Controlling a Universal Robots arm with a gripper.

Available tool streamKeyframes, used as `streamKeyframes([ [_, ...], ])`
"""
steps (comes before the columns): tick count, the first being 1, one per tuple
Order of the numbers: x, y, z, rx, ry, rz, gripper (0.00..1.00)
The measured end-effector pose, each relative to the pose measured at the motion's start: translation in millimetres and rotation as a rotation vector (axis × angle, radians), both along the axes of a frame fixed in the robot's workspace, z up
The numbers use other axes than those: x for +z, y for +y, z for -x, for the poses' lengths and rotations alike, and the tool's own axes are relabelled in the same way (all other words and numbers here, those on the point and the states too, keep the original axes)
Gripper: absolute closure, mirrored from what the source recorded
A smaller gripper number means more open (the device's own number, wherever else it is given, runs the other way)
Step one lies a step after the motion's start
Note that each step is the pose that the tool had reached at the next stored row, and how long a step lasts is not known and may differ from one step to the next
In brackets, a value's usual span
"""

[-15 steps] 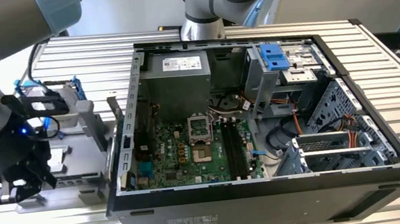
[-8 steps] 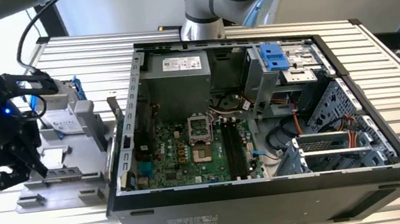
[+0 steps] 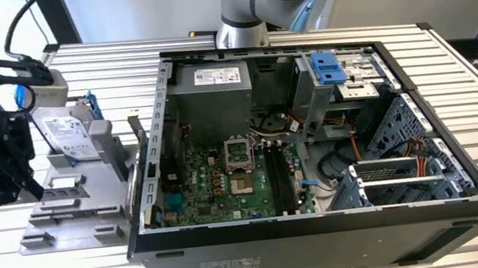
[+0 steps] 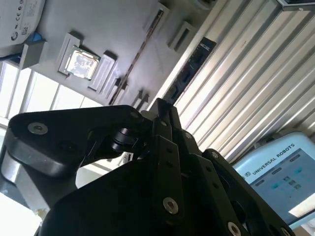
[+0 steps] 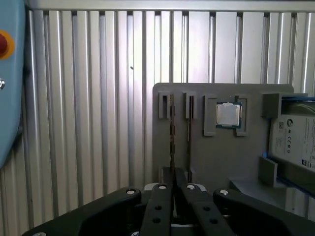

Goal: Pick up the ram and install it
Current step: 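Pick up the ram and move it above insertion slot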

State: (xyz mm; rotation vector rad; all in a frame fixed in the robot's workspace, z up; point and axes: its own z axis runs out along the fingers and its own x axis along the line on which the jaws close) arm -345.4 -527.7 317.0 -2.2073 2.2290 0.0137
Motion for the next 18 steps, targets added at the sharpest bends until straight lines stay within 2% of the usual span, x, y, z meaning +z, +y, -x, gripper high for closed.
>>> streamKeyframes([
  [11,48.5,0.0,0.0,0.0,0.0,0.0,1.0],
  [13,51.9,0.0,0.0,0.0,-0.0001,-0.0001,1.0],
  [16,54.1,0.0,0.4,0.0,-0.0002,-0.0054,1.0],
  [18,60.8,0.0,0.4,0.0,-0.0003,-0.0072,1.0],
])
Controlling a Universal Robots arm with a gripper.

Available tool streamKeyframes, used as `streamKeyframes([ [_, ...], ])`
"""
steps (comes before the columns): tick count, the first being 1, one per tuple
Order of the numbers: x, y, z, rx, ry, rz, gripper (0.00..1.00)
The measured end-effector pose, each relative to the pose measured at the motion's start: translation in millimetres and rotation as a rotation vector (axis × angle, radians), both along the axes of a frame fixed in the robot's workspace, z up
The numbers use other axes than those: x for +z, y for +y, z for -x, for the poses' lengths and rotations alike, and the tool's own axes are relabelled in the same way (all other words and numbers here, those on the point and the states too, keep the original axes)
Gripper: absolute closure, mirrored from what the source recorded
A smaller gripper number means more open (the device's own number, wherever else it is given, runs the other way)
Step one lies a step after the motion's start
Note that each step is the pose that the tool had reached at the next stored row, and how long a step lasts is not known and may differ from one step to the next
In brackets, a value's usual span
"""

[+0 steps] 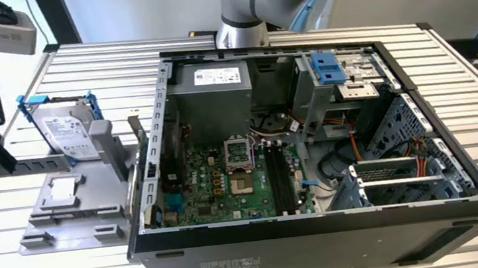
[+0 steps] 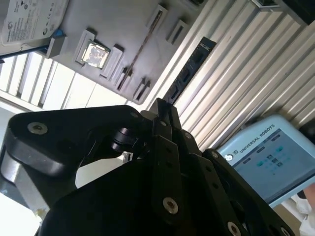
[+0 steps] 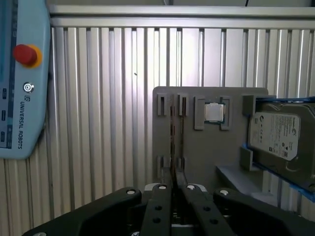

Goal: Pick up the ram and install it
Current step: 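Pick up the ram and move it above insertion slot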

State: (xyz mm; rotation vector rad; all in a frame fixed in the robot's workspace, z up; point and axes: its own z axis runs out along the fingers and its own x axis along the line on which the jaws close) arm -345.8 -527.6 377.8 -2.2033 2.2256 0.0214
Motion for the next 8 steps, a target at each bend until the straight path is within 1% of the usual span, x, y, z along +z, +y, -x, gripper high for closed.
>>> streamKeyframes([
  [3,12.4,0.0,0.0,0.0,0.0,-0.0002,1.0],
  [4,13.7,0.0,0.0,0.0,0.0001,-0.0007,1.0],
  [6,13.6,-0.1,0.0,0.0,-0.0002,-0.0008,1.0],
  [8,13.8,0.3,-2.3,0.0,0.0001,0.0006,1.0],
])
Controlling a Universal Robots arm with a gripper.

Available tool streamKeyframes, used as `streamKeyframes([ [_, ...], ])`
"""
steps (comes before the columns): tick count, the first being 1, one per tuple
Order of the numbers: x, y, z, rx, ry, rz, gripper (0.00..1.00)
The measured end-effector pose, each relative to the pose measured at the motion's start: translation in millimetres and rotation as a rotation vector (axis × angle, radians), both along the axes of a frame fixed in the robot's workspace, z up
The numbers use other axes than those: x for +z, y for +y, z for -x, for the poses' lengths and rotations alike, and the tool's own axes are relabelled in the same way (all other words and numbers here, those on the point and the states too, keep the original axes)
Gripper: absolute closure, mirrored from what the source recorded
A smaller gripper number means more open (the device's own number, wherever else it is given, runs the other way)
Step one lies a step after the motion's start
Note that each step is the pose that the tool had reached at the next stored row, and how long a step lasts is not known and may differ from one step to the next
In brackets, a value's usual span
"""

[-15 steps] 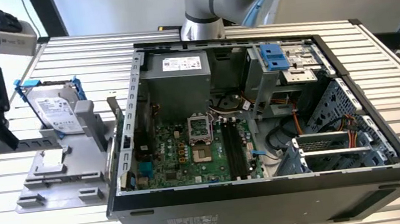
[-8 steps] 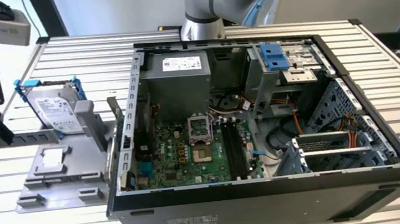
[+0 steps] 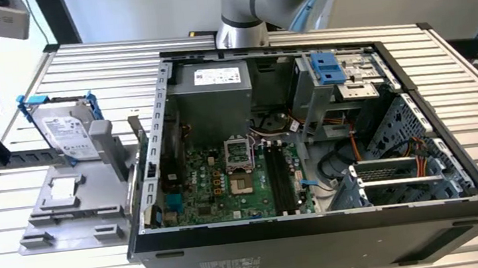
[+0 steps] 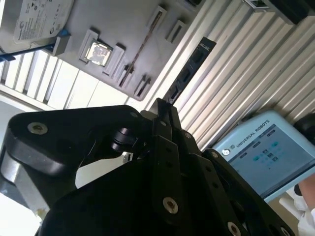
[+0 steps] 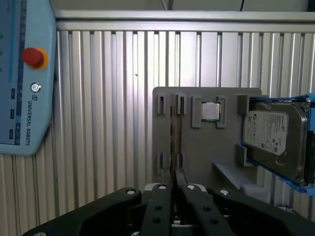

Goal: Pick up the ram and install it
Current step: 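Pick up the ram and move it above insertion slot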

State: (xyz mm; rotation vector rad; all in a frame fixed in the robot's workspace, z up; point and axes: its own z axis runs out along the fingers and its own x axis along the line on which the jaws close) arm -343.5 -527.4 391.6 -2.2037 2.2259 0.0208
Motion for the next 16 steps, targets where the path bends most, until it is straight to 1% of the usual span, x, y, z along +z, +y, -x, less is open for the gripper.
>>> streamKeyframes([
  [2,-0.1,0.5,-3.9,0.0,0.0001,0.001,1.0],
  [3,0.0,0.5,-7.2,0.0,0.0004,0.0011,1.0],
  [7,0.0,0.5,-25.4,0.0,0.0055,0.0011,1.0],
  [11,0.0,0.5,-43.7,0.0,0.0133,0.0011,1.0],
  [13,-0.1,0.5,-52.3,0.0,0.0154,0.001,1.0],
  [14,0.0,0.6,-53.9,0.0,0.0157,0.0011,1.0],
  [16,-0.1,0.6,-54.0,-0.001,0.0157,0.0013,1.0],
])
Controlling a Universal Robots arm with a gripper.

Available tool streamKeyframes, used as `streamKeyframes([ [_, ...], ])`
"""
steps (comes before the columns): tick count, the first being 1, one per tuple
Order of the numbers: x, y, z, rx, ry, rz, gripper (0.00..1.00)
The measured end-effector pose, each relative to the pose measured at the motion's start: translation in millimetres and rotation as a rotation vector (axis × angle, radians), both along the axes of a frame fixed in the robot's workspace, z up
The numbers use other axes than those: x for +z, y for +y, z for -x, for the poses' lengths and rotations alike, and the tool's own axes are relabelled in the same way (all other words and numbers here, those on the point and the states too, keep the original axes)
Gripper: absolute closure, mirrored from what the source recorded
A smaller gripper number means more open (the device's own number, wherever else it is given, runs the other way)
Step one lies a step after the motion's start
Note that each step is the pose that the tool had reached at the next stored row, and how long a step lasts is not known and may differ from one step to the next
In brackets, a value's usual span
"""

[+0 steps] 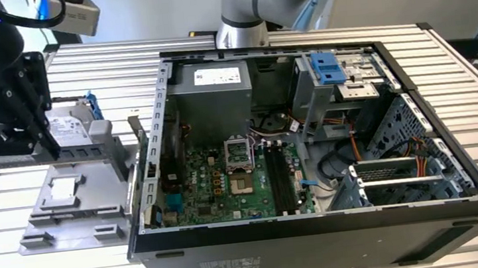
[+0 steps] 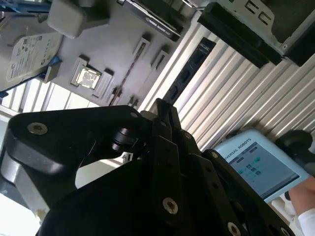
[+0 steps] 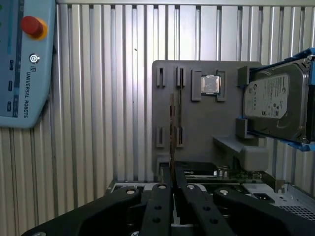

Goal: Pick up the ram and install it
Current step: 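Pick up the ram and move it above insertion slot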

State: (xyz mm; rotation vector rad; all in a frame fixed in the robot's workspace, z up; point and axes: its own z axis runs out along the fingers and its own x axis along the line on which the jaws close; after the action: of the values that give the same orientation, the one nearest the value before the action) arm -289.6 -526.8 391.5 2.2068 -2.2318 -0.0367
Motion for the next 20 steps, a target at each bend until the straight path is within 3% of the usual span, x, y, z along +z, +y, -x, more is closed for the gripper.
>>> streamKeyframes([
  [2,0.0,0.0,-0.6,-0.001,0.0,0.0001,1.0],
  [5,0.0,0.0,-9.0,-0.001,0.0,0.0,1.0],
  [20,0.0,0.1,-76.1,-0.001,0.0,0.0,1.0],
])
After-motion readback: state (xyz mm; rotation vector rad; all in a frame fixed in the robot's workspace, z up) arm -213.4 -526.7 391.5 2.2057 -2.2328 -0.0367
